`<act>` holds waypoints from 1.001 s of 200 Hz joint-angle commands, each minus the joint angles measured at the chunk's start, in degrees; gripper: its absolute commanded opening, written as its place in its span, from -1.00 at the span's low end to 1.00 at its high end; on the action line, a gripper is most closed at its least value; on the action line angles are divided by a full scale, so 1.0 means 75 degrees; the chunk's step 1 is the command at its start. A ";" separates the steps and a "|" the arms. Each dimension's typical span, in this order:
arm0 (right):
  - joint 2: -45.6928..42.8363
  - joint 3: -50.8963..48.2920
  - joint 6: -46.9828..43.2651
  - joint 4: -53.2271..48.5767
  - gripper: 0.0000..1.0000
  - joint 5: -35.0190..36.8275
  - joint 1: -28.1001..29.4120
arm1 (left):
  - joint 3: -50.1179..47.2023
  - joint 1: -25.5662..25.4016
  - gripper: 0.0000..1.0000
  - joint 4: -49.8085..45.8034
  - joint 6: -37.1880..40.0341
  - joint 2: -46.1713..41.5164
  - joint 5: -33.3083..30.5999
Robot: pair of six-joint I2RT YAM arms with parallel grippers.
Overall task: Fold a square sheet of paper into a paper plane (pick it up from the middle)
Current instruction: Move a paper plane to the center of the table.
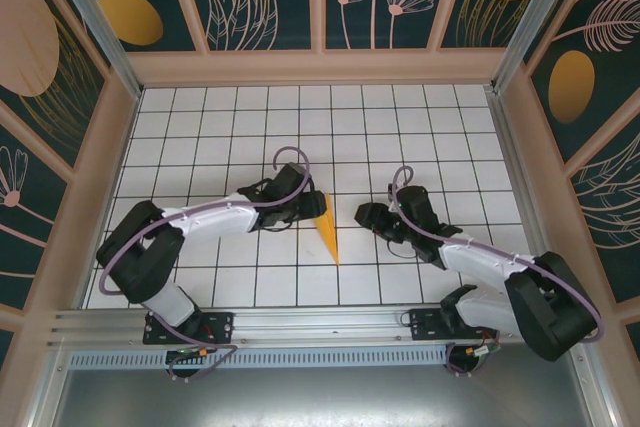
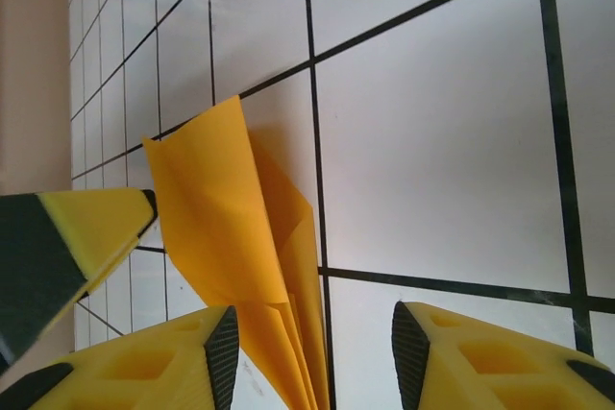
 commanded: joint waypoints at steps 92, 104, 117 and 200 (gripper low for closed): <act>0.1955 0.1265 -0.0581 0.0172 0.09 -0.0332 0.1096 | -0.0741 -0.0083 -0.42 -0.0227 -0.0537 -0.0601 -0.0598; 0.2104 0.1347 -0.0614 0.0298 0.09 -0.0503 0.1190 | -0.0773 -0.0080 -0.46 -0.0238 -0.0531 -0.0625 -0.0595; 0.2192 0.1381 -0.0639 0.0405 0.12 -0.0587 0.1288 | -0.0827 -0.0088 -0.51 -0.0267 -0.0512 -0.0670 -0.0628; 0.2696 0.1667 -0.0808 0.0586 0.13 -0.0823 0.1488 | -0.1068 -0.0083 -0.49 -0.0192 -0.0480 -0.0823 -0.0649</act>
